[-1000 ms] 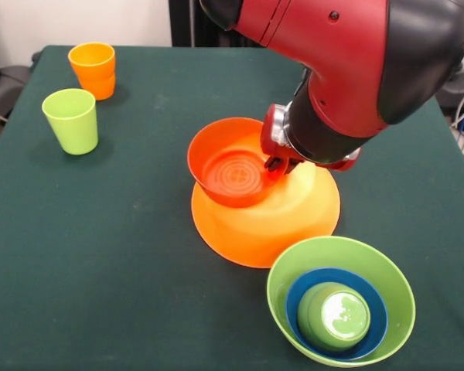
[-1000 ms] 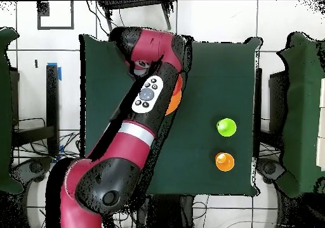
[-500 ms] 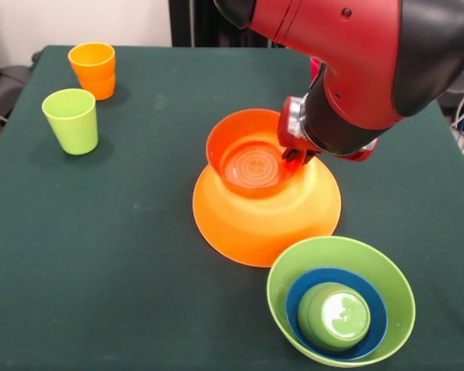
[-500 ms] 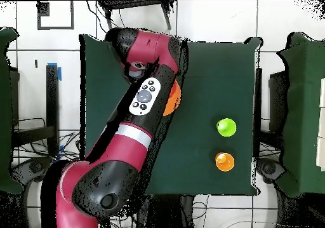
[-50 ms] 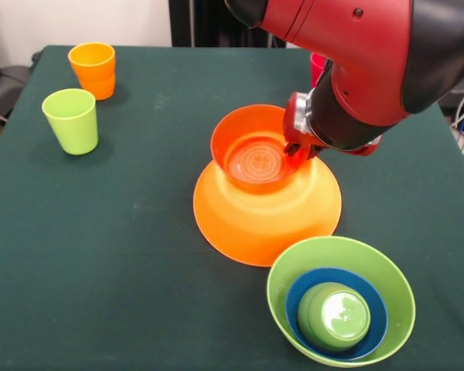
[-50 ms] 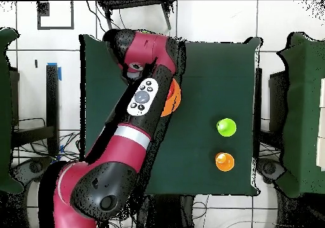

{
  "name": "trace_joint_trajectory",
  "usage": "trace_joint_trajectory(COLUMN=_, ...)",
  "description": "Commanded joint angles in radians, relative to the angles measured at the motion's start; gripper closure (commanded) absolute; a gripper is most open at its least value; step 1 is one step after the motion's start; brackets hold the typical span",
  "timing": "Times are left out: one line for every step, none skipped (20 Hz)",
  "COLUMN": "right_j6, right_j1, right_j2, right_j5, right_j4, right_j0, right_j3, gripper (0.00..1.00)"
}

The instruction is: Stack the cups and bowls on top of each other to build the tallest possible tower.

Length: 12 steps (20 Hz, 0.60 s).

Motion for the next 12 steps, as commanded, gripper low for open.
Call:
trace_joint_trajectory(right_j6=0.019, right_j1=0.028, right_j2=0.161, right_j5=0.019, right_j4=-0.079, right_j0=0.016, right_j3=0.078, gripper=0.00)
trace_joint_trajectory(right_j6=0.029, right_j1=0.031, right_j2=0.158, right_j5=0.028, right_j4=-0.078, right_j0=0.015, right_j3=0.074, gripper=0.00)
trace_joint_trajectory(right_j6=0.037, right_j1=0.036, right_j2=0.156, right_j5=0.057, right_j4=-0.079, right_j0=0.012, right_j3=0.063, gripper=0.00)
trace_joint_trajectory(right_j6=0.043, right_j1=0.038, right_j2=0.157, right_j5=0.068, right_j4=-0.078, right_j0=0.011, right_j3=0.057, gripper=0.00)
trace_joint_trajectory(right_j6=0.046, right_j1=0.036, right_j2=0.158, right_j5=0.077, right_j4=-0.078, right_j0=0.011, right_j3=0.055, gripper=0.00)
trace_joint_trajectory(right_j6=0.049, right_j1=0.034, right_j2=0.160, right_j5=0.086, right_j4=-0.078, right_j0=0.011, right_j3=0.054, gripper=0.00)
trace_joint_trajectory(right_j6=0.050, right_j1=0.029, right_j2=0.159, right_j5=0.098, right_j4=-0.078, right_j0=0.012, right_j3=0.053, gripper=0.00)
trace_joint_trajectory(right_j6=0.051, right_j1=0.026, right_j2=0.157, right_j5=0.110, right_j4=-0.079, right_j0=0.012, right_j3=0.050, gripper=0.00)
trace_joint_trajectory(right_j6=0.050, right_j1=0.019, right_j2=0.157, right_j5=0.123, right_j4=-0.079, right_j0=0.012, right_j3=0.049, gripper=0.00)
trace_joint_trajectory(right_j6=0.050, right_j1=0.016, right_j2=0.156, right_j5=0.135, right_j4=-0.079, right_j0=0.012, right_j3=0.046, gripper=0.00)
trace_joint_trajectory(right_j6=0.051, right_j1=0.007, right_j2=0.156, right_j5=0.144, right_j4=-0.081, right_j0=0.015, right_j3=0.049, gripper=0.00)
trace_joint_trajectory(right_j6=0.051, right_j1=0.003, right_j2=0.154, right_j5=0.153, right_j4=-0.082, right_j0=0.015, right_j3=0.047, gripper=0.00)
